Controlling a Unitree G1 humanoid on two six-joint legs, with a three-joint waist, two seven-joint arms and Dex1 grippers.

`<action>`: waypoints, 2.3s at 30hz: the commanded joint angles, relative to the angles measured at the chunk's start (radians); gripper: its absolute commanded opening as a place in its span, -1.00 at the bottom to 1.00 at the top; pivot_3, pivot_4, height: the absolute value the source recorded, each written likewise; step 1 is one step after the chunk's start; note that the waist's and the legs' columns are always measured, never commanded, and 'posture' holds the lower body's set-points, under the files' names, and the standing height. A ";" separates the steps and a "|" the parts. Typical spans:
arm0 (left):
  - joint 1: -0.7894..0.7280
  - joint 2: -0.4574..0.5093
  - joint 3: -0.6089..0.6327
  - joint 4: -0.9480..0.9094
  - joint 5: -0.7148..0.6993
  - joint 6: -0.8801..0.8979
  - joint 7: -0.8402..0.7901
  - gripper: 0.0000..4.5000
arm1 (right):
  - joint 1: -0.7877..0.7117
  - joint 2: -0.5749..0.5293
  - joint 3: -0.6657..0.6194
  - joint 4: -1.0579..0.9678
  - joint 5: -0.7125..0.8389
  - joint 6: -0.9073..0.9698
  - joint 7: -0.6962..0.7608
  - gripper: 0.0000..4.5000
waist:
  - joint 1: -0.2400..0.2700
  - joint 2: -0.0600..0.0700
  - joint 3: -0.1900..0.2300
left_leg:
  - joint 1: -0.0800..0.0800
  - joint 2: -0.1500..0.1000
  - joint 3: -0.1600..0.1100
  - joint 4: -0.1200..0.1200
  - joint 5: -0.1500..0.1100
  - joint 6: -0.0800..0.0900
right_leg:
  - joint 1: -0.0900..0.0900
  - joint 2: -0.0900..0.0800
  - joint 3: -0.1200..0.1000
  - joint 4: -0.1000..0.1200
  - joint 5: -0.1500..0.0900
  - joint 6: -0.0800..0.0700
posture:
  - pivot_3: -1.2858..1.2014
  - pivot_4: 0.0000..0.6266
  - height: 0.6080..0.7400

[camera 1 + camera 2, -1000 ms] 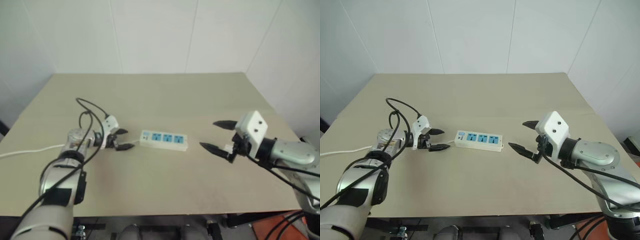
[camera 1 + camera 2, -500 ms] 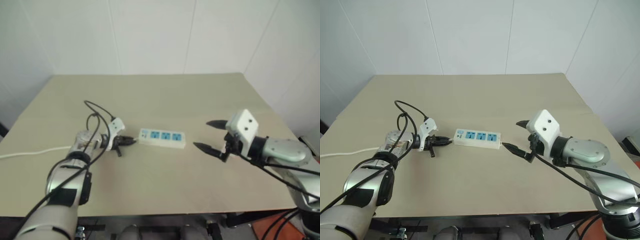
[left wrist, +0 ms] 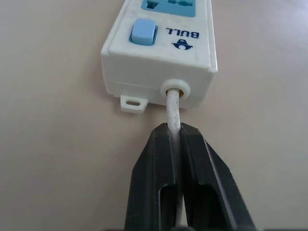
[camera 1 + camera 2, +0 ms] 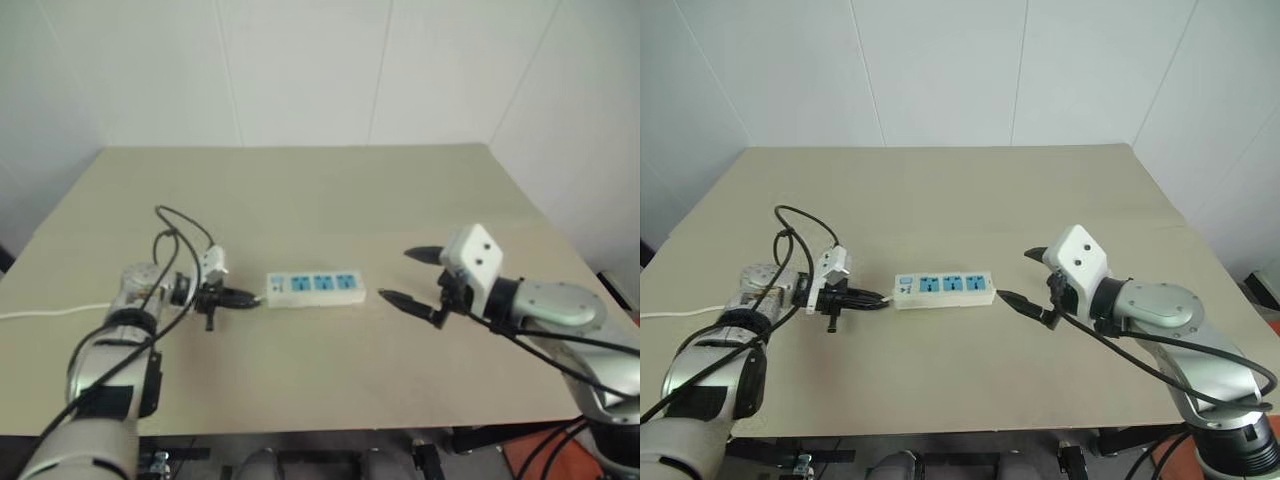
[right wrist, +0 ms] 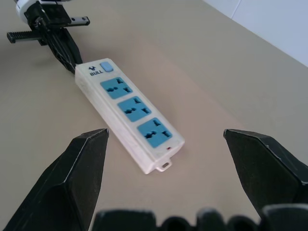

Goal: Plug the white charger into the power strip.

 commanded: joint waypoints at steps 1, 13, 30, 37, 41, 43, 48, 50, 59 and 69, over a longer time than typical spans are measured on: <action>0.135 0.079 -0.060 -0.368 -0.164 0.213 -0.021 -0.99 | -0.017 0.014 0.012 0.004 -0.012 -0.019 -0.006 1.00 | -0.001 0.000 0.000 | 0.000 0.000 0.000 0.000 0.000 0.000 | 0.000 0.000 0.000 0.000 0.000 0.000 | 0.03 -0.52 1.00; 0.584 0.155 -0.015 -1.258 -0.300 0.851 0.304 -0.99 | -0.053 0.052 0.063 0.081 -0.040 -0.062 0.031 1.00 | 0.005 0.000 0.000 | 0.003 0.002 0.000 0.002 0.000 0.000 | 0.003 0.000 0.000 0.000 -0.003 0.005 | 0.03 -0.52 1.00; 0.570 0.299 0.039 -1.143 -0.408 0.700 0.141 0.99 | -0.009 0.047 0.006 0.047 -0.031 -0.059 0.022 1.00 | 0.001 0.000 0.000 | 0.004 0.002 0.001 -0.001 0.000 0.000 | 0.001 0.000 0.000 0.000 -0.001 -0.002 | 0.03 -0.52 1.00; 0.519 0.209 0.105 -0.896 -0.437 0.408 0.069 0.99 | 0.007 0.046 -0.036 0.013 -0.005 -0.052 0.024 1.00 | 0.005 0.000 0.000 | 0.004 0.002 0.002 -0.001 0.000 0.000 | 0.001 0.000 0.000 -0.001 -0.001 -0.002 | 0.03 -0.52 1.00; 0.495 0.045 0.146 -0.755 -0.513 0.227 0.009 0.99 | 0.000 0.041 -0.047 0.014 -0.005 -0.045 0.016 1.00 | 0.010 0.000 0.000 | 0.001 0.002 0.002 0.000 0.000 0.000 | 0.001 0.000 0.000 -0.001 -0.001 -0.002 | 0.03 -0.52 1.00; 0.482 0.006 0.138 -0.696 -0.522 0.182 -0.018 0.99 | 0.000 0.041 -0.052 0.010 -0.001 -0.043 0.014 1.00 | 0.008 -0.002 0.000 | 0.001 0.001 0.001 0.001 0.000 0.000 | 0.001 0.000 0.000 -0.001 -0.001 -0.002 | 0.03 -0.52 1.00; 0.405 -0.057 0.044 -0.533 -0.498 0.050 -0.021 0.99 | -0.008 0.027 -0.050 0.009 -0.004 -0.039 0.017 1.00 | 0.004 -0.002 0.000 | 0.003 0.001 0.001 0.001 0.000 0.000 | 0.002 0.000 0.000 0.000 -0.001 -0.002 | 0.03 -0.52 1.00; 0.371 -0.075 0.007 -0.491 -0.503 0.013 -0.021 0.99 | -0.015 0.021 -0.058 0.004 0.005 -0.029 0.016 1.00 | 0.004 -0.002 0.000 | 0.003 0.001 0.001 0.001 0.000 0.000 | 0.003 0.000 0.000 0.000 0.000 -0.002 | 0.03 -0.52 1.00; 0.287 -0.109 -0.160 -0.365 -0.524 -0.117 -0.021 0.99 | -0.004 -0.007 -0.078 -0.021 0.020 -0.003 0.005 1.00 | 0.003 -0.002 0.000 | 0.002 0.001 0.001 0.002 0.000 0.000 | 0.003 0.000 0.000 -0.001 0.000 -0.001 | 0.03 -0.52 1.00; 0.274 -0.141 -0.183 -0.224 -0.497 -0.267 -0.021 0.99 | 0.006 -0.009 -0.093 -0.037 0.021 0.018 -0.004 1.00 | 0.003 -0.002 0.000 | 0.003 0.001 0.000 0.002 0.000 0.000 | 0.004 0.000 0.000 -0.001 0.000 -0.001 | 0.03 -0.52 1.00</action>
